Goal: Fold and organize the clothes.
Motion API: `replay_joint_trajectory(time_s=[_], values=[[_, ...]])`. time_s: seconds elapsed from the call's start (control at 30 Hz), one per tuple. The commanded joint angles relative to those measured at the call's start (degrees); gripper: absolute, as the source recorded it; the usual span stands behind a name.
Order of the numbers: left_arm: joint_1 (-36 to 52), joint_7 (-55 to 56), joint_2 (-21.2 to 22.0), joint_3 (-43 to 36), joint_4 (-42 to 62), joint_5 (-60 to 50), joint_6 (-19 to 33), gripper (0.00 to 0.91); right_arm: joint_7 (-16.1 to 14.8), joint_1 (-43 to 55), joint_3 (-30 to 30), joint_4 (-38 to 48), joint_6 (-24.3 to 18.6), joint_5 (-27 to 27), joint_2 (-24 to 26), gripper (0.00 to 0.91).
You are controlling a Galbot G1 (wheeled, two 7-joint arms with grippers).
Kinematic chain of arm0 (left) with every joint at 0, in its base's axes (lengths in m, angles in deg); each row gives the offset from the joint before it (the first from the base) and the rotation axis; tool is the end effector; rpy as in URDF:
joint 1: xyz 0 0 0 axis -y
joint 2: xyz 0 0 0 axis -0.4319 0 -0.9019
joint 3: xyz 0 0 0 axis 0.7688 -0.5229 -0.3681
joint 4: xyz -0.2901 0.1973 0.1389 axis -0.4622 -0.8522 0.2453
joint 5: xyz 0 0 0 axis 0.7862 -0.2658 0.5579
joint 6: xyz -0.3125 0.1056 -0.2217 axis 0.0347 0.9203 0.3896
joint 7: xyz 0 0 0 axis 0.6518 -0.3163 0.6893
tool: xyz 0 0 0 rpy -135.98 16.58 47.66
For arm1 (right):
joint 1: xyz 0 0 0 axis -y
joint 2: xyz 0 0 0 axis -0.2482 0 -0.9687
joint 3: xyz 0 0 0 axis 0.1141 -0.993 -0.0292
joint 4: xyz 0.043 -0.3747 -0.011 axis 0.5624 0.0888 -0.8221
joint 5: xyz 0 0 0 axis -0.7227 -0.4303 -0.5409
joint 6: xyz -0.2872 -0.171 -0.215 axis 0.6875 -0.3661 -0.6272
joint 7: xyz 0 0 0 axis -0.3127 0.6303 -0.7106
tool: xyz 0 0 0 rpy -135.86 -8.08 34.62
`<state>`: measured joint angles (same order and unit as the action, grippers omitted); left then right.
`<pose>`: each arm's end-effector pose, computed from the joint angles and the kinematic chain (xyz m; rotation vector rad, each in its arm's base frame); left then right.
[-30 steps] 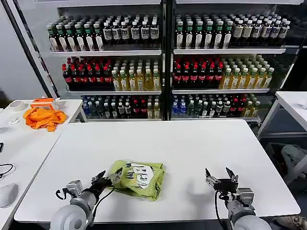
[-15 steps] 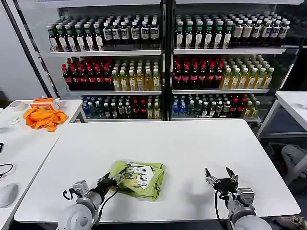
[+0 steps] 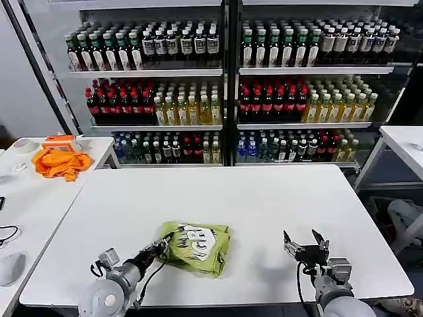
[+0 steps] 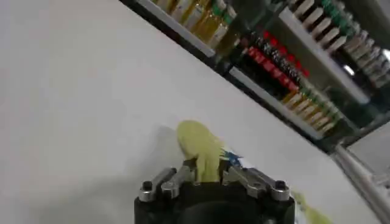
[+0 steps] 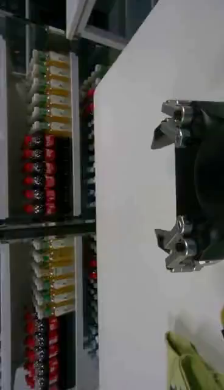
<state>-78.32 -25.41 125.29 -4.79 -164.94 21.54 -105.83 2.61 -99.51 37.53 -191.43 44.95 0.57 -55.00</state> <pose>0.3052 0.0650 -0.3359 -0.3138 -2.3933 0.8960 0.2434 -0.0592 -0.2758 0.0252 -2.7600 0.0198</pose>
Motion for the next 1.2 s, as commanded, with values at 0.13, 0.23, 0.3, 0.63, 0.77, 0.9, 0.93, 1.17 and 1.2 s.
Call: replay_joint_trajectory(time_s=[0.13, 0.23, 0.3, 0.63, 0.77, 0.9, 0.93, 1.17, 1.2], values=[[-0.9, -0.8, 0.6, 9.3, -2.2, 19.3, 1.0, 0.020, 0.0, 0.6, 0.1, 0.2, -0.1, 0.8, 0.5, 0.907], [-1.5, 0.1, -2.0, 15.3, -3.9, 22.5, 1.1, 0.030, 0.0, 1.5, -0.1, 0.5, -0.1, 1.2, 0.5, 0.907], [-1.8, 1.6, -5.6, 21.7, -5.4, 23.4, 1.1, 0.020, -0.1, 2.2, -0.4, 0.7, -0.2, 1.5, 0.2, 0.907], [-3.7, 2.8, -26.3, 37.3, -6.1, 7.2, -0.7, 0.030, -0.6, 4.8, -3.0, 2.2, -1.0, 1.7, -1.2, 0.907], [-9.3, 3.4, -26.6, 32.7, -12.8, -9.8, 1.9, 0.030, -0.7, 5.2, -3.7, 3.0, -1.2, 1.7, -1.4, 0.907], [-13.4, 3.7, -20.5, 18.7, -15.5, -29.2, 5.4, 0.030, -0.8, 5.3, -3.8, 3.4, -1.5, 1.5, -1.6, 0.907], [-13.6, 3.6, -19.1, 13.0, -13.0, -40.0, 7.6, 0.030, -0.9, 5.2, -3.8, 3.5, -1.5, 1.5, -1.6, 0.907], [-12.7, 3.9, -14.0, -2.3, -6.4, -61.4, 12.2, 0.030, -0.9, 4.8, -2.9, 3.3, -1.7, 1.6, -0.9, 0.907], [-12.7, 3.9, -13.9, -2.7, -8.1, -61.3, 11.7, 0.030, -0.9, 4.8, -2.7, 3.2, -1.7, 1.6, -0.8, 0.907]])
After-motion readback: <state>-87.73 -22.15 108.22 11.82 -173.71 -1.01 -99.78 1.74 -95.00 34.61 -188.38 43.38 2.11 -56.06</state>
